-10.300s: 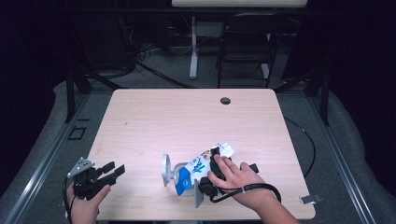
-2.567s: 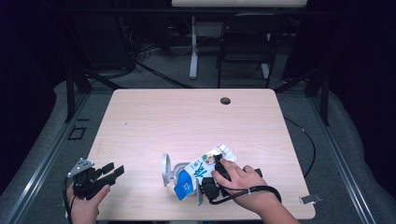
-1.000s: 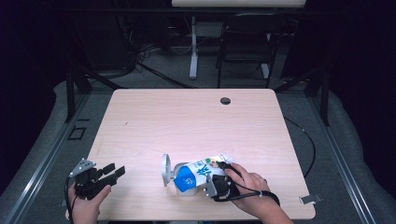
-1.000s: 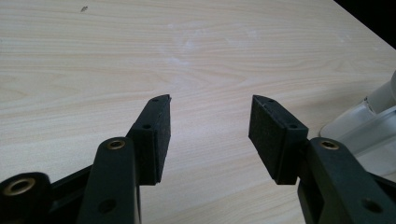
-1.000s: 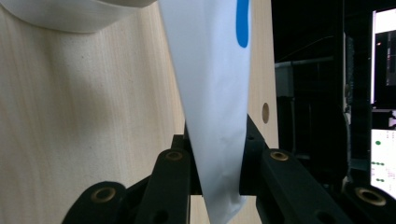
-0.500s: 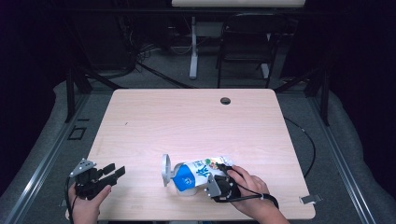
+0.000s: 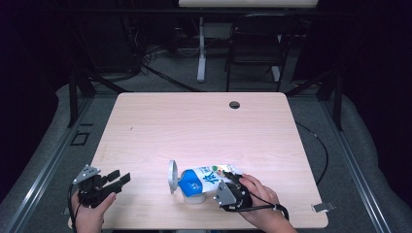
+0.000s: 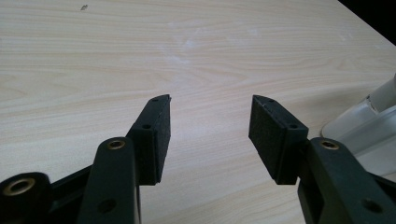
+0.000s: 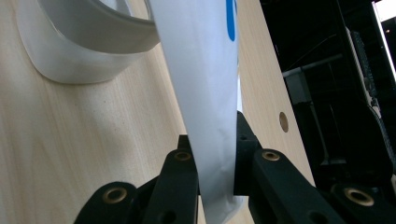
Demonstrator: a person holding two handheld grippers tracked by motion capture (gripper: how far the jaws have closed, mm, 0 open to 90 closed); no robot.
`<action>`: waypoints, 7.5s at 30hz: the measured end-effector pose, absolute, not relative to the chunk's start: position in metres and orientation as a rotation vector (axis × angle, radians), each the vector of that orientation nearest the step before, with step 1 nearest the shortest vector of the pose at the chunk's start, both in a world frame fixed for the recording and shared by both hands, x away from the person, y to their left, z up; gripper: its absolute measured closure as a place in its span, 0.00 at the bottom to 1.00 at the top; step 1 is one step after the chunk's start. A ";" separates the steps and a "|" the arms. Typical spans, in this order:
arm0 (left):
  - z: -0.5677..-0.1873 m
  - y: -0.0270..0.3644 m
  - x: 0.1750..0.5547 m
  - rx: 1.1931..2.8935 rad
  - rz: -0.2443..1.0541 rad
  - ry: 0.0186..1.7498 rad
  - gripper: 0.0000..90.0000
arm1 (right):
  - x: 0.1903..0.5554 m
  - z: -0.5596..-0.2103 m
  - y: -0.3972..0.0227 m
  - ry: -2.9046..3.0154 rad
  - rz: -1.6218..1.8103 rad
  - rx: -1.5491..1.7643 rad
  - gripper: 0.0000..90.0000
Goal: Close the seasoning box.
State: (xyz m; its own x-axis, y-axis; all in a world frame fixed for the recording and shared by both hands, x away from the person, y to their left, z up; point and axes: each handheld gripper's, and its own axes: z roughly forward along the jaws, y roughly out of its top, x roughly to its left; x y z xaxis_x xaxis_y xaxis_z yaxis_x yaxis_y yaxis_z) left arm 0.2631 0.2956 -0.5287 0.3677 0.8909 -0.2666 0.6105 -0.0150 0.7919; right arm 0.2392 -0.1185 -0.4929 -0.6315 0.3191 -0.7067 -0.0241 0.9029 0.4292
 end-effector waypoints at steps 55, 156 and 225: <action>-0.532 0.295 0.264 1.716 0.387 1.347 0.55 | 0.244 -0.486 -0.136 2.127 1.124 0.615 0.96; -0.533 0.296 0.264 1.719 0.384 1.357 0.54 | 0.284 -0.557 -0.203 2.167 1.130 1.014 0.94; -0.524 0.276 0.268 1.739 0.382 1.301 0.58 | 0.260 -0.559 -0.223 2.131 1.138 1.102 0.49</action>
State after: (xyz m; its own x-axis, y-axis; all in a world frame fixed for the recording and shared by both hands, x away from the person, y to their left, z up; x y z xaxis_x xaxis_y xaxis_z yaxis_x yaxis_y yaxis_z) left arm 0.2678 0.2757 -0.5240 0.3977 0.8806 -0.2576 0.6017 -0.0383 0.7978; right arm 0.2600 -0.2233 -0.5593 -0.5599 0.8276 -0.0400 0.4272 0.3297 0.8419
